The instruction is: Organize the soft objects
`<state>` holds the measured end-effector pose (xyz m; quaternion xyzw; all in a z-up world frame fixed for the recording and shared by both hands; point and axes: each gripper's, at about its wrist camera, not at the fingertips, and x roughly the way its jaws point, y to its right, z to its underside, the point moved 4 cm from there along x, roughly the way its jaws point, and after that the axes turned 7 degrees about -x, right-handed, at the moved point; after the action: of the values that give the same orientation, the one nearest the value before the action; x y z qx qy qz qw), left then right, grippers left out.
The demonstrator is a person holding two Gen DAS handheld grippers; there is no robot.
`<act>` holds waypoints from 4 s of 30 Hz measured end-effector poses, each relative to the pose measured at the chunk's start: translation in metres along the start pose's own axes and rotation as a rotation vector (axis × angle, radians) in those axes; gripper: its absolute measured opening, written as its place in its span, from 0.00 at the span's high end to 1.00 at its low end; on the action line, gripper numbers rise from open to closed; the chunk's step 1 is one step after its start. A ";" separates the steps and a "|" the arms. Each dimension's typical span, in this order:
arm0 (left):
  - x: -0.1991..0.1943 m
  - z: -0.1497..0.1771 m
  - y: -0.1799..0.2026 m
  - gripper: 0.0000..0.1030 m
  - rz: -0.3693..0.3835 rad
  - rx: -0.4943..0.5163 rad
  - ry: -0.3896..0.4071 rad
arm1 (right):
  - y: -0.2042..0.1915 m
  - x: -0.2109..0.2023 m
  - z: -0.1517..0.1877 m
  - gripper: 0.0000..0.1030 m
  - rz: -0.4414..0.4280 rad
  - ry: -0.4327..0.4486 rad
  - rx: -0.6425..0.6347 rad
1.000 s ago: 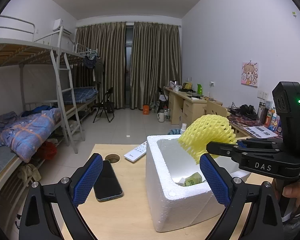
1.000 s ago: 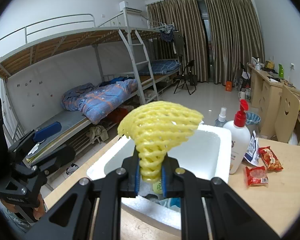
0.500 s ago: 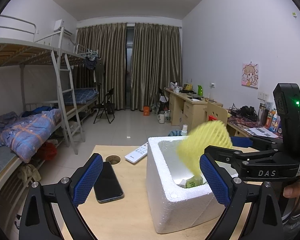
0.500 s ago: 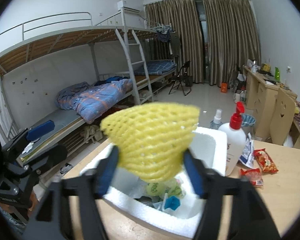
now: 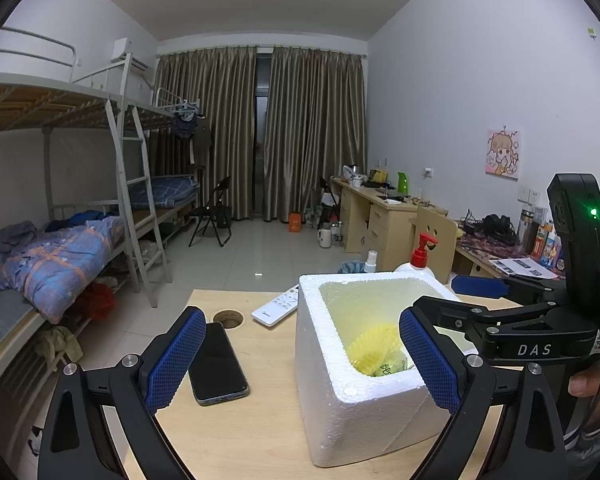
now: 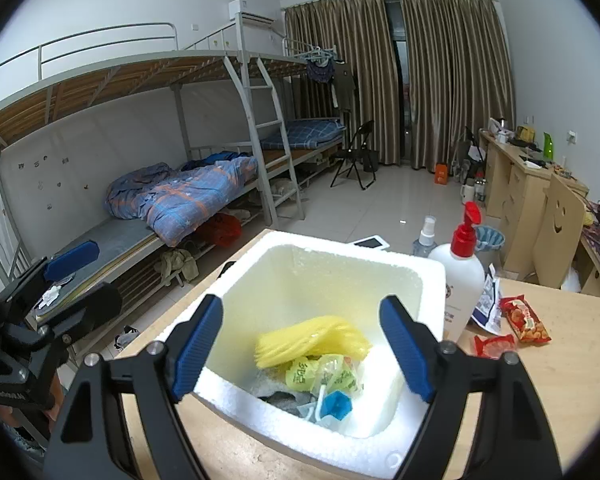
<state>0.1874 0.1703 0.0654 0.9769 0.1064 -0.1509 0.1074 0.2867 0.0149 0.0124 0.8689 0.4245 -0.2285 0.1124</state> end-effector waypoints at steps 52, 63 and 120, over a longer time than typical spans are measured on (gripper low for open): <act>-0.070 0.016 0.093 0.00 0.094 0.076 0.053 | 0.024 -0.126 0.035 0.00 0.206 0.142 0.057; -0.096 0.023 0.113 0.00 0.130 0.071 0.089 | 0.031 -0.164 0.055 0.00 0.282 0.178 0.067; -0.165 0.152 0.103 0.00 0.113 0.067 0.069 | -0.038 -0.207 0.171 0.00 0.242 0.237 0.071</act>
<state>0.0173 0.0059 -0.0059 0.9890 0.0495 -0.1143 0.0792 0.0943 -0.1701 -0.0350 0.9379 0.3186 -0.1243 0.0573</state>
